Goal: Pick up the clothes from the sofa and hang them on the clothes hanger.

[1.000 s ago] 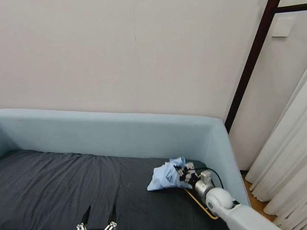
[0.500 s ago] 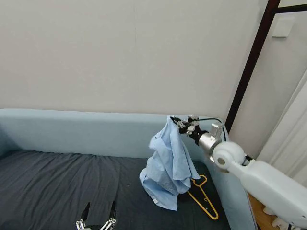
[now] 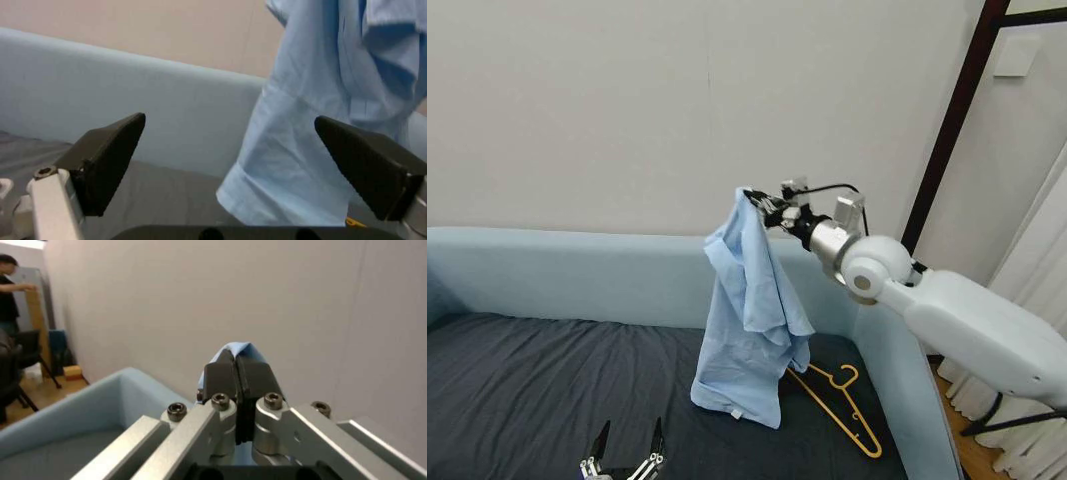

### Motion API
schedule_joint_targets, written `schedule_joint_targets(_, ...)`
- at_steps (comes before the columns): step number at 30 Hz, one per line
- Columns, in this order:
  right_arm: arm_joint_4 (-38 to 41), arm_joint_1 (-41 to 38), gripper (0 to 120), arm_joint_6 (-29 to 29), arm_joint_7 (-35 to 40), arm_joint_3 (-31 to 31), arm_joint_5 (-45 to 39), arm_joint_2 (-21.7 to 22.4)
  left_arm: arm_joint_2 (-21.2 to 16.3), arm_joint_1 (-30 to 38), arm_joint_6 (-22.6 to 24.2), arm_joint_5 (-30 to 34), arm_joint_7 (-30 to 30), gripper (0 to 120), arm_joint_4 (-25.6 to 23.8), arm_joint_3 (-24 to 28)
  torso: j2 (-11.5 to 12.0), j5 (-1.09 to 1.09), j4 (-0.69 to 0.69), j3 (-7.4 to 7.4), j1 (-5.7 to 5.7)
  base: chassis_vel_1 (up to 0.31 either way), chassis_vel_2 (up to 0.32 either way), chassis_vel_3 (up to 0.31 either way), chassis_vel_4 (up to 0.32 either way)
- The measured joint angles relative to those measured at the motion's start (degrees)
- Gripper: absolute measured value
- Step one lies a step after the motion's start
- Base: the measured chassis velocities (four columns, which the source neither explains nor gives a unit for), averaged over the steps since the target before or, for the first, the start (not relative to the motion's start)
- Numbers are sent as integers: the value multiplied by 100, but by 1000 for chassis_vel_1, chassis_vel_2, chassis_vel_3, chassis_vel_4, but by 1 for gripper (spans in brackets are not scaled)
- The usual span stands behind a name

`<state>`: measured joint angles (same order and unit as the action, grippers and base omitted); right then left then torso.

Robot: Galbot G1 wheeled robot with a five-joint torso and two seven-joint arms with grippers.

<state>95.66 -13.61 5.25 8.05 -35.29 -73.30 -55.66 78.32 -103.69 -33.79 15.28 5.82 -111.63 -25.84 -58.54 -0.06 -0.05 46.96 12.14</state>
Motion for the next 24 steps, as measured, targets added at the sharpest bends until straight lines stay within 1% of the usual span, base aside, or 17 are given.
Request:
schedule_joint_targets(3, -210, -413, 0, -96, -15, -137, -151, -371, 0, -23, -31, 50, 17, 100, -5, -18, 0, -1, 0, 0, 0, 0, 0, 0, 0)
schedule_joint_targets(5, -287, -489, 0, -173, -59, -161, -179, -554, 0, -41, -51, 85, 27, 100, -34, -45, 0, -1, 0, 0, 0, 0, 0, 0, 0)
schedule_joint_targets(8, -277, -395, 0, -281, -107, -150, -157, -623, 3, -62, -76, 108, 66, 100, -39, -79, 0, -1, 1, -1, 0, 0, 0, 0, 0)
schedule_joint_targets(9, -231, -232, 0, -345, -151, -119, -107, -586, 5, -77, -92, 115, 72, 100, -38, -93, 0, -2, 2, -1, 0, 0, 0, 0, 0)
schedule_joint_targets(11, -99, 296, 0, -438, -327, 11, 78, -358, 13, -115, -143, 124, 85, 100, -28, -114, 0, 2, 3, 0, 0, 0, 0, 0, 0)
schedule_joint_targets(12, -99, 296, 0, -438, -327, 11, 78, -358, 13, -115, -143, 124, 85, 100, -28, -114, 0, 2, 3, 0, 0, 0, 0, 0, 0)
schedule_joint_targets(13, -29, 767, 0, -527, -509, 137, 310, -102, 14, -140, -170, 124, 84, 100, -12, -116, 0, 2, 2, -1, 0, 0, 0, 0, 0)
schedule_joint_targets(15, -43, 1727, 0, -740, -889, 297, 780, 346, 16, -165, -202, 112, 81, 100, 17, -118, 0, 9, -6, 0, 0, 0, 0, 0, 0)
schedule_joint_targets(16, -119, 2159, 0, -868, -1064, 368, 1008, 516, 20, -170, -207, 106, 79, 100, 26, -119, 1, 11, -6, 2, 0, 0, 0, 0, 0)
schedule_joint_targets(17, -119, 2159, 0, -868, -1064, 368, 1008, 516, 20, -170, -207, 106, 79, 100, 26, -119, 1, 11, -6, 2, 0, 0, 0, 0, 0)
schedule_joint_targets(18, -225, 2558, 0, -982, -1231, 481, 1219, 631, 27, -175, -209, 96, 74, 100, 29, -115, 0, 9, -7, 0, 0, 0, 0, 0, 0)
schedule_joint_targets(19, -494, 3312, 0, -1173, -1577, 736, 1575, 753, 39, -185, -208, 75, 67, 100, 29, -107, 0, 6, -6, -1, -1, 0, 0, 0, 0)
schedule_joint_targets(21, -975, 4185, 0, -1446, -2032, 1046, 1998, 782, 46, -208, -204, 37, 63, 100, 28, -91, 0, 10, -6, 1, 0, 0, 0, 0, 0)
schedule_joint_targets(22, -975, 4185, 0, -1446, -2032, 1046, 1998, 782, 46, -208, -204, 37, 63, 100, 28, -91, 0, 10, -6, 1, 0, 0, 0, 0, 0)
schedule_joint_targets(23, -1208, 4432, 0, -1551, -2196, 1164, 2174, 766, 46, -217, -202, 19, 61, 100, 28, -87, 0, 10, -4, 0, 0, 0, 0, 0, 0)
schedule_joint_targets(24, -1573, 4711, 0, -1714, -2443, 1337, 2427, 723, 44, -228, -199, -1, 57, 100, 33, -82, 0, 6, -3, -1, -1, 0, 0, 0, 0)
